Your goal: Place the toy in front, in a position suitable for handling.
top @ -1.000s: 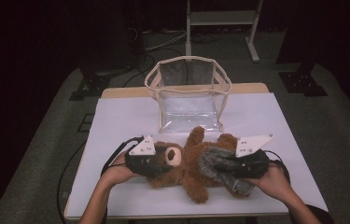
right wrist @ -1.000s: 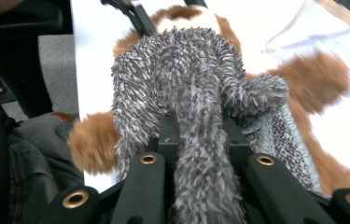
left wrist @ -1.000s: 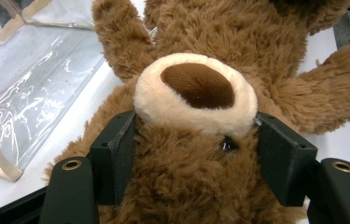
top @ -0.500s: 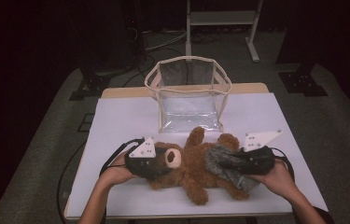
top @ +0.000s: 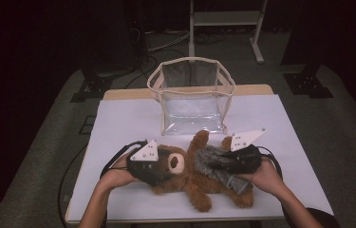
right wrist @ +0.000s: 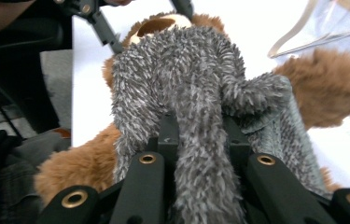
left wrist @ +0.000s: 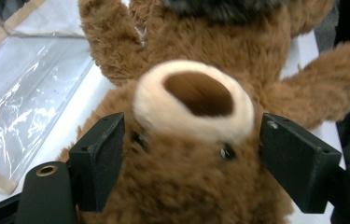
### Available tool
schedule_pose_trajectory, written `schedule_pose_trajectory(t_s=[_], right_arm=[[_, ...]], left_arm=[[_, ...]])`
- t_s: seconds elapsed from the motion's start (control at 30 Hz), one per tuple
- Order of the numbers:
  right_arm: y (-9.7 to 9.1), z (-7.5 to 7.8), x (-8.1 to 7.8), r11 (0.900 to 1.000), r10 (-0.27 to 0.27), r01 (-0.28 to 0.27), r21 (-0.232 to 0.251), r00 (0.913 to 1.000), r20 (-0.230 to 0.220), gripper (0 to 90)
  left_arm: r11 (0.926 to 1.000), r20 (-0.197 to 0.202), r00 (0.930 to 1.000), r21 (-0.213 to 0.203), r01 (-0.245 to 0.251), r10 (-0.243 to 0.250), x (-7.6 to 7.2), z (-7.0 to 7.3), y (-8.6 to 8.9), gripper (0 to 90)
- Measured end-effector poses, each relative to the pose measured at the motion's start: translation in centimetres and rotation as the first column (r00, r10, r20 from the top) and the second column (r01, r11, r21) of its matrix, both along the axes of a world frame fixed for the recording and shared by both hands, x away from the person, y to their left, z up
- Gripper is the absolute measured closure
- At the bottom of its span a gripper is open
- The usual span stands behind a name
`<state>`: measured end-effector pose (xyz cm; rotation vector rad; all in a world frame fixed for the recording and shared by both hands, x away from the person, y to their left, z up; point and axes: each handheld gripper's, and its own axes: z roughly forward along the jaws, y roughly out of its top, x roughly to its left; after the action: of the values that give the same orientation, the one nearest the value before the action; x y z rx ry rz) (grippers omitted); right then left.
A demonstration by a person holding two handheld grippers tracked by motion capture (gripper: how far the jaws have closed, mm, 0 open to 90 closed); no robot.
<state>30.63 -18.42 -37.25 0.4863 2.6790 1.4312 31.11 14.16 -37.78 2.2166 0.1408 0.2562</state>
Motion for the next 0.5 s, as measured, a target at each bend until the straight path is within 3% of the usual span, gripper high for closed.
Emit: schedule_pose_trajectory(t_s=[0.1, 0.2, 0.23, 0.33, 0.37, 0.47, 0.5], right_arm=[[-0.2, -0.4, -0.7, 0.9999, 0.011, -0.011, 0.011, 0.9999, -0.005, 74.4], [-0.1, -0.2, -1.4, 0.9999, 0.013, -0.013, 0.004, 0.9999, 0.007, 74.7], [0.1, 0.8, -1.6, 0.9997, 0.015, -0.014, -0.018, 0.9994, 0.033, 74.8], [0.4, 1.9, -1.1, 0.9991, 0.016, -0.013, -0.041, 0.9980, 0.062, 74.8], [1.0, 2.6, -0.1, 0.9985, 0.022, -0.018, -0.052, 0.9970, 0.074, 74.7], [1.9, 2.7, 1.0, 0.9971, 0.028, -0.022, -0.073, 0.9970, 0.072, 74.7], [2.9, 1.8, 1.6, 0.9944, 0.039, -0.036, -0.099, 0.9986, 0.037, 74.7]], left_arm=[[0.9995, -0.013, 0.9996, -0.020, 0.023, -0.024, 0.0, 0.2, -0.6, 24.9], [0.9985, -0.038, 0.9978, 0.001, 0.054, -0.054, -0.1, -0.2, -1.0, 30.2], [0.9990, -0.035, 0.9984, 0.009, 0.044, -0.044, -0.1, -0.4, -1.1, 31.7], [0.9991, -0.044, 0.9982, 0.004, 0.041, -0.041, 0.0, -0.5, -1.1, 32.7], [0.9991, -0.049, 0.9980, -0.002, 0.041, -0.041, 0.0, -0.6, -1.1, 33.0], [0.9993, -0.045, 0.9983, 0.006, 0.038, -0.038, -0.2, -0.5, -1.1, 32.8], [0.9992, -0.038, 0.9987, 0.016, 0.035, -0.035, -0.3, -0.3, -1.0, 32.4]])
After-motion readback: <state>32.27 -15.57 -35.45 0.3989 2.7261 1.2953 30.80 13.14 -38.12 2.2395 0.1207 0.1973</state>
